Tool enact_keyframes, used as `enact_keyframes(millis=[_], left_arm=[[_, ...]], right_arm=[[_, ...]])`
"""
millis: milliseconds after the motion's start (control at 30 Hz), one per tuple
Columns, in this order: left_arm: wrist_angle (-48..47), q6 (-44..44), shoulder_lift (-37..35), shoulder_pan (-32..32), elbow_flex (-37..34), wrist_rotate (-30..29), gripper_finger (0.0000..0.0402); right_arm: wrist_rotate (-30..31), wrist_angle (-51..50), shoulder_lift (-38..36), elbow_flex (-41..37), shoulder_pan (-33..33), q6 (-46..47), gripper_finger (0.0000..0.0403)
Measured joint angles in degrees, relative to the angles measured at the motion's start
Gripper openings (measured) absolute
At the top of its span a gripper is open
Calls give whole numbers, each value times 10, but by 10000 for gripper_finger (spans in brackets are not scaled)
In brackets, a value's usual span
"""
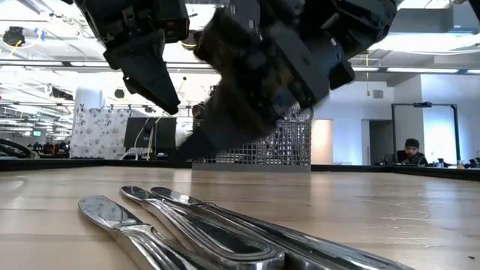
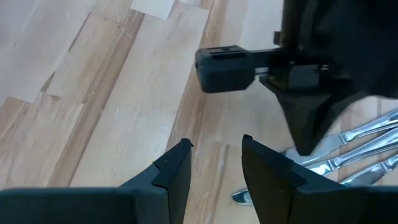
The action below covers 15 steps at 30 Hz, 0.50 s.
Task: Sort silverware
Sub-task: Put the silver table knife into the gray organizer
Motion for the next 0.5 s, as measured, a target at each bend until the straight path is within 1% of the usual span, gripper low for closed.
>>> enact_keyframes(millis=[300,500], left_arm=[[0,-8,0,0,0,0,125],[1,-13,0,0,0,-1,125]], right_arm=[[-2,11,-1,1,10,5,0],[0,47,47,4,17,38,0]])
